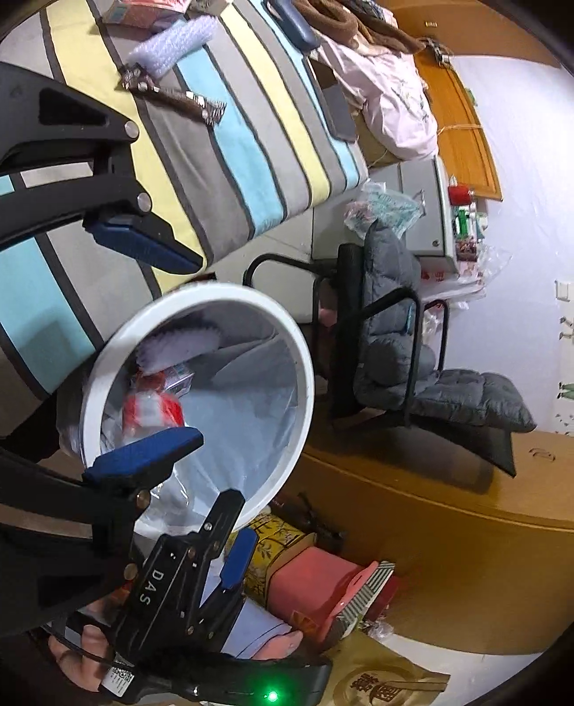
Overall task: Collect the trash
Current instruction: 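Move both open tools back from the bin toward the table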
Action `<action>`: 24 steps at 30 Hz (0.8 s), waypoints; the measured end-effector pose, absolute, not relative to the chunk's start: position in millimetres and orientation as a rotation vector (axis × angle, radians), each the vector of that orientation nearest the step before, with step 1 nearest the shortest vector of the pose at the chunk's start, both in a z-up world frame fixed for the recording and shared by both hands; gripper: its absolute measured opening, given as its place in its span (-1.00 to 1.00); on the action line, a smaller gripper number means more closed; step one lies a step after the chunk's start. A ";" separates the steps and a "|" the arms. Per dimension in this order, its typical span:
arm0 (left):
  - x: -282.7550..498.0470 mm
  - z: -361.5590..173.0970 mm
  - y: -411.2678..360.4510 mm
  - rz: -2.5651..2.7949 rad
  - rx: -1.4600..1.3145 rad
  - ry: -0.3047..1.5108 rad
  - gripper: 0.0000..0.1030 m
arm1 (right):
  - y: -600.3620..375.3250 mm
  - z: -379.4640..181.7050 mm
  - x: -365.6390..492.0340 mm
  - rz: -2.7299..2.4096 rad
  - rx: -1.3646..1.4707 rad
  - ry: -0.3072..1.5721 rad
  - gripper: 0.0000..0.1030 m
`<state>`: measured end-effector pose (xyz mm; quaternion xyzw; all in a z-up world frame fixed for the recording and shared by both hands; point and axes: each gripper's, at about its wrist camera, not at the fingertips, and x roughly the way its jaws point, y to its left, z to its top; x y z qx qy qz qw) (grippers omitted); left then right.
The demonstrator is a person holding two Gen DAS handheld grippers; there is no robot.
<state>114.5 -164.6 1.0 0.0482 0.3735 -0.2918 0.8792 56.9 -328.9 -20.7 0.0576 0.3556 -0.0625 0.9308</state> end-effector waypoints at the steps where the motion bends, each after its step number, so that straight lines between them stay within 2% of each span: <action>1: 113.6 2.7 -161.8 -0.605 0.099 0.773 0.43 | -327.5 -18.9 55.7 -0.127 0.116 0.721 0.15; 24: 101.8 20.8 -85.5 -0.475 0.031 0.699 0.44 | -276.9 0.6 55.3 -0.046 0.085 0.635 0.15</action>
